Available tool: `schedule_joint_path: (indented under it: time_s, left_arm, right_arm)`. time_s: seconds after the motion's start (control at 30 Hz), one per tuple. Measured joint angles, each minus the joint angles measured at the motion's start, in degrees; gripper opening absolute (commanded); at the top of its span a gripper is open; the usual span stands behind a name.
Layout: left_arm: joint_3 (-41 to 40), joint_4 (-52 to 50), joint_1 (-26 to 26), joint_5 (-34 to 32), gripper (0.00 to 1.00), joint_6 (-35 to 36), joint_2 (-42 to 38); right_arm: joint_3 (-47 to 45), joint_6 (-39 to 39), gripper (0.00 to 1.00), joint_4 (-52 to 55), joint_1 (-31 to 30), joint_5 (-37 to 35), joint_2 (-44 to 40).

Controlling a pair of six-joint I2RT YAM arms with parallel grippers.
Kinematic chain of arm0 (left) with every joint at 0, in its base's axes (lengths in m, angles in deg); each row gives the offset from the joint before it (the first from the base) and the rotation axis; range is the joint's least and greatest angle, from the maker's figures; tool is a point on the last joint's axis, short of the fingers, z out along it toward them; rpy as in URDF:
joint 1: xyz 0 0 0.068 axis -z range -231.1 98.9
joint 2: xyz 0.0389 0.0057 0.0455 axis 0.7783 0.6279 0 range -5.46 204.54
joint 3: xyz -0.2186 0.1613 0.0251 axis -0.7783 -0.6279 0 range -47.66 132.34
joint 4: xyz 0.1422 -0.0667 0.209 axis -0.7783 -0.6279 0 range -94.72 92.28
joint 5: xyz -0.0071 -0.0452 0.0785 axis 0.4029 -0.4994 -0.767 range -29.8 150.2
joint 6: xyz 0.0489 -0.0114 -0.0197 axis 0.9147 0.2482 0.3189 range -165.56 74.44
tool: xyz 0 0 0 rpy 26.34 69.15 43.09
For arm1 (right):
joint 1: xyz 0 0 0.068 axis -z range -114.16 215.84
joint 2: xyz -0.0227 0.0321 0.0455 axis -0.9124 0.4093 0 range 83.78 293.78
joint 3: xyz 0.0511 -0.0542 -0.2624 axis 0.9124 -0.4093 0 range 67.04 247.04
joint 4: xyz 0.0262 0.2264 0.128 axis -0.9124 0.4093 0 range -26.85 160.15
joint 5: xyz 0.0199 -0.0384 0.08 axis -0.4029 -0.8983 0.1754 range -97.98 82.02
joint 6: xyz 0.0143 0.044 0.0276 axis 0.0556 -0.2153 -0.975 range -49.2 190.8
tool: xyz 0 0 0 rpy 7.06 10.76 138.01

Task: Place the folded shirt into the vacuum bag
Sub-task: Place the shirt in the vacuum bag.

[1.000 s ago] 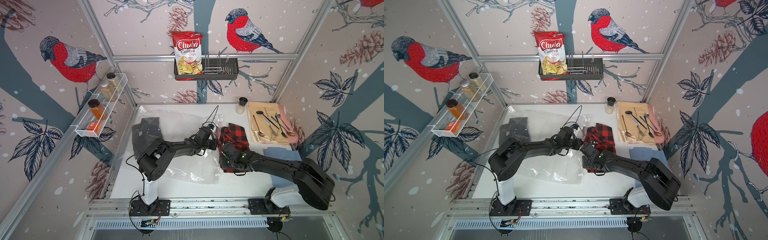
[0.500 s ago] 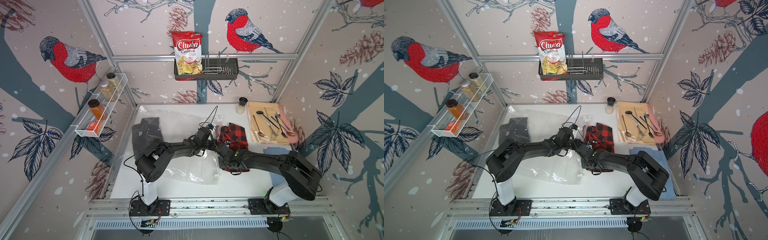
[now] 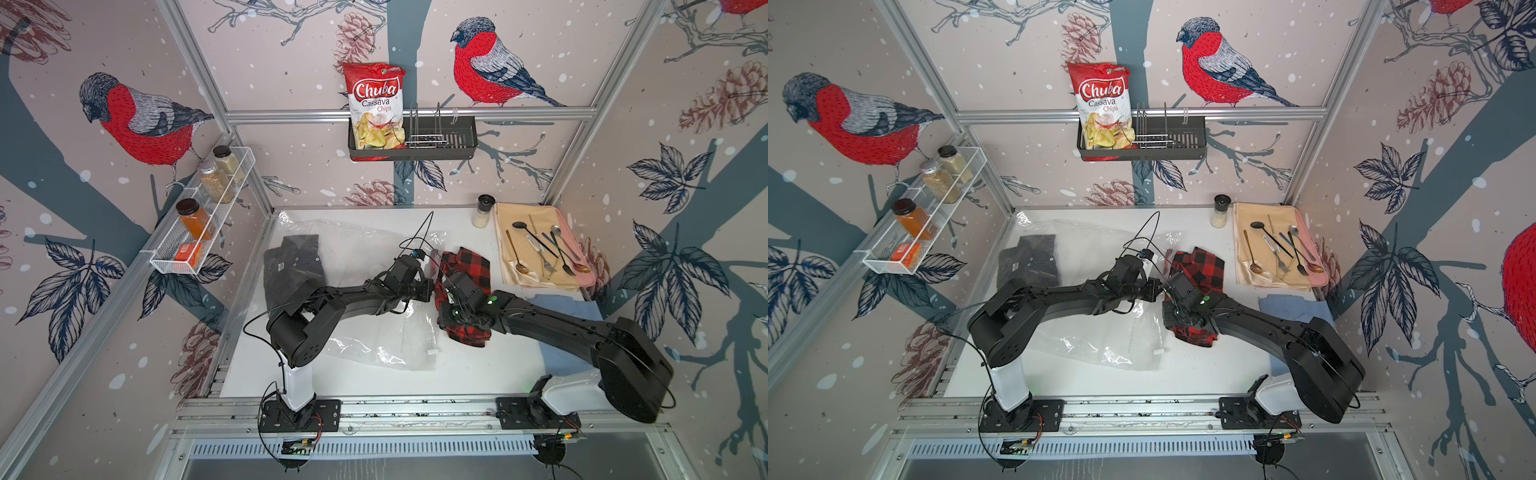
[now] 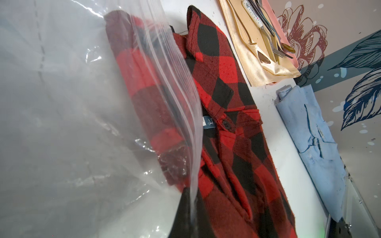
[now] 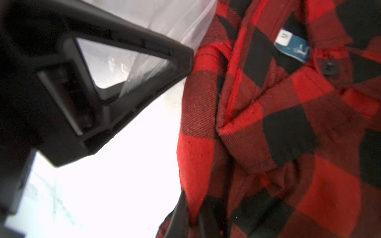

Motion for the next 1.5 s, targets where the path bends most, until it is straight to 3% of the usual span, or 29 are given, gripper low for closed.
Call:
schedule_joint_path:
  time_s: [0.23,0.33,0.4,0.53,0.67,0.83,0.93,1.17,1.3,1.5]
  left_arm:
    - [-0.26,-0.02,0.00,0.31,0.00,-0.26,-3.26]
    - [-0.15,-0.22,0.00,0.81,0.00,-0.24,-4.02]
    - [0.15,-1.03,0.07,1.22,0.00,-0.24,-4.02]
    - [0.20,-2.01,0.31,1.92,0.00,-0.24,-4.00]
    - [0.20,-2.08,0.42,2.29,0.00,-0.26,-3.41]
    - [0.20,-2.19,0.44,2.27,0.00,-0.26,-3.30]
    - [0.28,-2.36,0.44,2.21,0.00,-0.26,-3.41]
    - [0.52,-2.38,0.50,2.14,0.00,-0.28,-3.48]
    - [0.94,-2.62,0.55,1.88,0.00,-0.26,-3.26]
    - [3.85,-4.66,0.70,0.31,0.00,0.72,-1.20]
  right_arm:
    - [-2.69,0.09,0.05,-9.51,3.37,8.63,4.09]
    - [-4.50,0.02,0.19,-13.51,5.05,12.24,6.43]
    - [-5.20,-0.17,0.36,-15.02,5.79,13.62,7.10]
    - [-6.14,-0.28,0.46,-16.48,6.75,15.04,5.16]
    - [-8.02,-0.76,0.46,-17.59,8.79,15.72,-0.61]
    - [-11.37,-1.92,0.32,-19.78,11.50,18.51,-4.17]
    - [-13.33,-3.34,0.27,-23.21,11.21,21.84,-2.08]
    - [-14.88,-6.64,0.27,-32.57,10.60,27.19,8.83]
    - [-14.73,-7.82,0.37,-33.57,10.51,26.93,8.15]
    - [-14.58,-7.30,0.66,-28.20,14.03,23.54,-6.05]
